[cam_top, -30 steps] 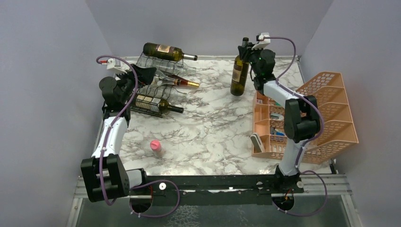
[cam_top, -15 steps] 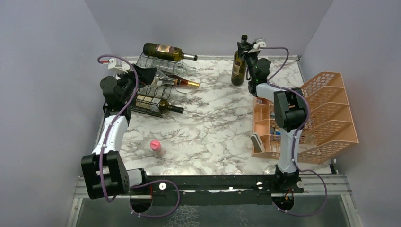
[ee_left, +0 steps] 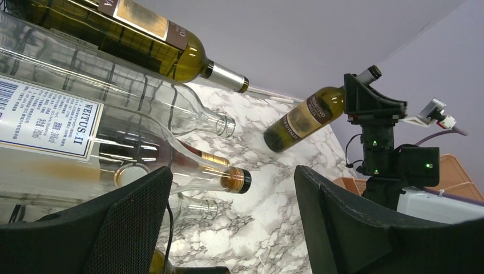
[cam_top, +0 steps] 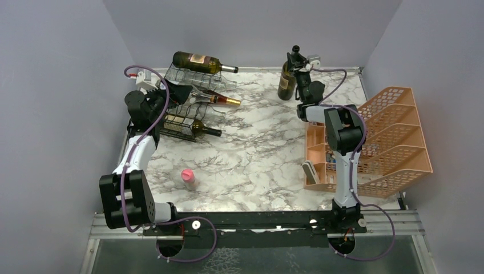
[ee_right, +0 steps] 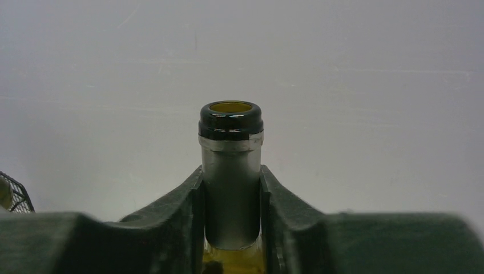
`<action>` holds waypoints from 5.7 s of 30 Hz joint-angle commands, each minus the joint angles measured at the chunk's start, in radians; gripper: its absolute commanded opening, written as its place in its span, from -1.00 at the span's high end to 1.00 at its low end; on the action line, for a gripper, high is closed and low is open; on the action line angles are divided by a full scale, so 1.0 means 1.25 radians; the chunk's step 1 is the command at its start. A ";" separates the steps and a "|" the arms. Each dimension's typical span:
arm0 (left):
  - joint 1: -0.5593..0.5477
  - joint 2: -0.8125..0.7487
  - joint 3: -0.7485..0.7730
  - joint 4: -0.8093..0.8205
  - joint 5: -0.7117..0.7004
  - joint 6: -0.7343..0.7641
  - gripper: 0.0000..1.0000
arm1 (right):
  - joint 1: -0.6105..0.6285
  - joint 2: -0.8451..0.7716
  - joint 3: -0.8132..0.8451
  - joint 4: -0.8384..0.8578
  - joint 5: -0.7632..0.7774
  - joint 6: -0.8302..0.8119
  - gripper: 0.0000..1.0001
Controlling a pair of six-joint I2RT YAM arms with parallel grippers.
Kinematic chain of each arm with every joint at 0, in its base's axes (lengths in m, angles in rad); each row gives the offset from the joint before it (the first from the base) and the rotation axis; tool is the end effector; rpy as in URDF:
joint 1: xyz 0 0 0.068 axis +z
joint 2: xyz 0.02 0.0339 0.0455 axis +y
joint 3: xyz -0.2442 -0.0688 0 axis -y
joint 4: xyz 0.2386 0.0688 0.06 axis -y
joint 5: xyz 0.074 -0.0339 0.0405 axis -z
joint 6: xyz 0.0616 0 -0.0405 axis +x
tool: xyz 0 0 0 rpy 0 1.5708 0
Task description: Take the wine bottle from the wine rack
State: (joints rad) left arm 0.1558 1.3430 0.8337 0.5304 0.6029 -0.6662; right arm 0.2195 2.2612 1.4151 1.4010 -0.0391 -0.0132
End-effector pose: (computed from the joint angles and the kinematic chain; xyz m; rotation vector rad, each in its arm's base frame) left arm 0.3286 0.0163 0.2901 -0.1674 1.6111 -0.8625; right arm 0.4815 0.1099 0.2343 -0.1537 1.0068 0.2081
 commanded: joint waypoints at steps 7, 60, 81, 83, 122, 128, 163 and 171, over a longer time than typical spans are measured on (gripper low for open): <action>0.003 -0.031 0.004 0.033 0.018 0.018 -0.68 | 0.003 -0.091 -0.025 -0.024 -0.004 -0.028 -1.00; 0.039 -0.157 0.030 -0.077 -0.067 0.197 -0.71 | 0.512 -0.097 -0.197 -0.169 0.107 0.976 -0.77; 0.066 -0.179 0.034 -0.088 -0.074 0.195 -0.71 | 0.538 0.139 0.131 -0.326 0.377 1.111 -0.32; 0.066 -0.178 0.034 -0.087 -0.070 0.191 -0.71 | 0.539 0.147 0.152 -0.343 0.390 1.109 -0.32; 0.066 -0.173 0.027 -0.062 -0.057 0.171 -0.71 | 0.540 0.135 0.212 -0.349 0.464 1.181 0.52; 0.066 -0.172 0.028 -0.062 -0.053 0.176 -0.71 | 0.529 0.083 0.152 -0.287 0.432 1.256 0.69; 0.065 -0.173 0.024 -0.062 -0.047 0.180 -0.71 | 0.408 -0.486 -0.440 -0.184 0.241 1.352 0.93; 0.053 -0.171 0.023 -0.061 -0.047 0.174 -0.71 | 0.286 -0.790 -0.572 -0.495 0.193 1.271 0.93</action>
State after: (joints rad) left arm 0.2317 1.1297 0.8394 0.4236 0.5247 -0.4477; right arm 0.6651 1.4891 0.6964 0.7425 0.2447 1.5303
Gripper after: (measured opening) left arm 0.854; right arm 0.404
